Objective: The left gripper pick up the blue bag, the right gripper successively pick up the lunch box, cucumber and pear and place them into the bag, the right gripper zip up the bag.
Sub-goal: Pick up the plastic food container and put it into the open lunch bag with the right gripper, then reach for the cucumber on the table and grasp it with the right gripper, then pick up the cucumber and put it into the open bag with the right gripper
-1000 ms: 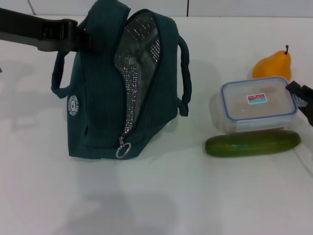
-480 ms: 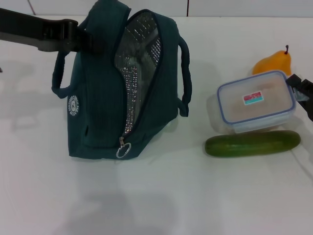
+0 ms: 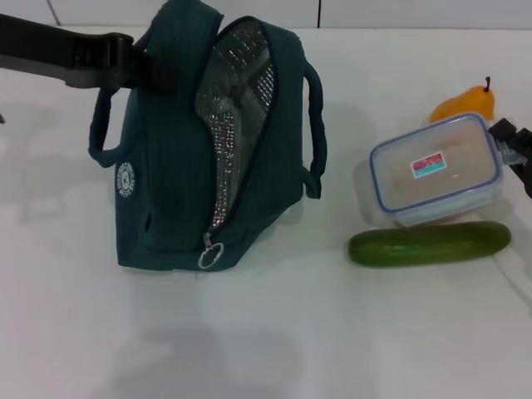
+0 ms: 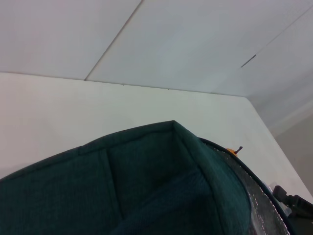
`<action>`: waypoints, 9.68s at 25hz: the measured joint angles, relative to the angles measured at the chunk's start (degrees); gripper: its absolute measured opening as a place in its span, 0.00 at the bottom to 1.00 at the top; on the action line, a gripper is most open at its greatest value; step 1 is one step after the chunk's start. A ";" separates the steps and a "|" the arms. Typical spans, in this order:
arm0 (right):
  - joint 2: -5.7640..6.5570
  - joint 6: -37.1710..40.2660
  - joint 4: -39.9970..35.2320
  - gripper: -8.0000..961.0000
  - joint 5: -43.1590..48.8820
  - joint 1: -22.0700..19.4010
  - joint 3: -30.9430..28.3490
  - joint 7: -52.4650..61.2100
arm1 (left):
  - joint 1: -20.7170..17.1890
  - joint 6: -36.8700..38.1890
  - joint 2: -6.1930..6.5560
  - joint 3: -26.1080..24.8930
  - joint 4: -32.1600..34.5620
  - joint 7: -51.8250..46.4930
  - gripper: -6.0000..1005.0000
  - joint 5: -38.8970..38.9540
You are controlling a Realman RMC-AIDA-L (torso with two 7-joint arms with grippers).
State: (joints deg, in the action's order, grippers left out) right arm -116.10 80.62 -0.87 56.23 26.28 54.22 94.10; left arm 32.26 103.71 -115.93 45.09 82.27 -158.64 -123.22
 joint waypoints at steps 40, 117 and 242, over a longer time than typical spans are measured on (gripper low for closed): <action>0.00 4.84 -0.79 0.11 -3.13 0.33 0.00 -0.78 | 0.00 0.09 0.18 0.09 -0.27 -0.01 0.05 0.89; -0.09 -4.31 -17.34 0.12 -25.96 14.50 45.29 3.44 | 5.62 -2.18 -0.62 2.44 -12.82 3.08 0.05 7.58; 0.46 15.40 -61.14 0.60 86.06 20.90 29.75 5.33 | 5.18 -2.15 -0.65 2.99 -12.13 6.33 0.05 6.88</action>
State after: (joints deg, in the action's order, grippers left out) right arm -115.64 96.02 -62.01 142.28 47.18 83.98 99.43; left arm 37.44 101.56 -116.58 48.08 70.14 -152.32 -116.35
